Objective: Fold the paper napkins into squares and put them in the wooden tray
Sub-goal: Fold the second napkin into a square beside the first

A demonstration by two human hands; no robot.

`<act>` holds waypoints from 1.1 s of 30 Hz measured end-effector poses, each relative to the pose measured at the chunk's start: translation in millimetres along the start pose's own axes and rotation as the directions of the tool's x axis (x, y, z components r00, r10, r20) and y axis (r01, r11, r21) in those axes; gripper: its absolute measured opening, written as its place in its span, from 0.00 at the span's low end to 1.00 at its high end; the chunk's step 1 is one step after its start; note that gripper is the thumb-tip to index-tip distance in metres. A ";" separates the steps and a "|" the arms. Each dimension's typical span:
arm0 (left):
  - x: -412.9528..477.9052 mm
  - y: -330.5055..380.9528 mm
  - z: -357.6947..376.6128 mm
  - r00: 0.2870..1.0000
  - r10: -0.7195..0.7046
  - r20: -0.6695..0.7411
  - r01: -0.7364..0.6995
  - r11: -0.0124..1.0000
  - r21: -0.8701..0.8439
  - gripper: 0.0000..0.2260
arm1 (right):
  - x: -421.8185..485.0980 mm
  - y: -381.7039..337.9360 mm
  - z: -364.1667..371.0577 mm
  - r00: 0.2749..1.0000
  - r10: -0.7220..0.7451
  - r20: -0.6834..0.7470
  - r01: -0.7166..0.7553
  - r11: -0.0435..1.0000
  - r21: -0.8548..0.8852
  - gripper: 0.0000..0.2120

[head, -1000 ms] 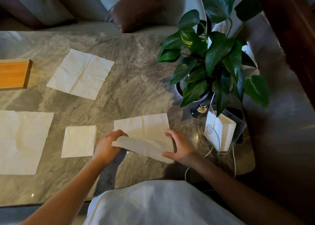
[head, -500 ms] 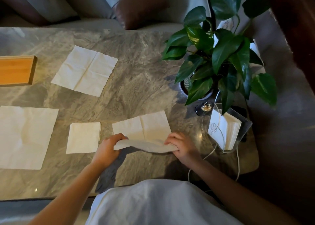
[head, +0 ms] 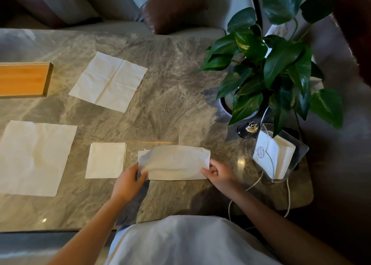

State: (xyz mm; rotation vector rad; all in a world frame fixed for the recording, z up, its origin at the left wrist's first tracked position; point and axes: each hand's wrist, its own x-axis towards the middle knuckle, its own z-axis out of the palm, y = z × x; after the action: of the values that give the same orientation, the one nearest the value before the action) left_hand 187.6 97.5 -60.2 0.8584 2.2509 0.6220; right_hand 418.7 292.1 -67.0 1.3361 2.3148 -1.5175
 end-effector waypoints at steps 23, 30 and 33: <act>-19.6 -2.1 1.3 0.964 0.231 -0.130 -0.164 0.905 0.393 0.23 | 1.5 -14.0 7.8 0.879 -0.362 -0.310 0.136 0.814 -0.565 0.27; 7.1 20.2 48.7 0.964 0.195 0.182 -0.266 0.762 0.591 0.31 | 25.9 -34.5 75.2 0.917 -0.367 0.154 0.351 0.563 -0.748 0.36; 9.4 2.4 48.8 0.971 0.176 0.164 -0.240 0.753 0.613 0.31 | 24.8 -28.2 72.9 0.922 -0.369 0.119 0.318 0.545 -0.775 0.36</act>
State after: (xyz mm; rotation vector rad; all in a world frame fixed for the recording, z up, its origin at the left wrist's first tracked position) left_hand 217.5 115.4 -95.7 1.4469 2.3083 -0.1237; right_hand 356.4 247.3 -96.1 0.6918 2.8426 -0.2962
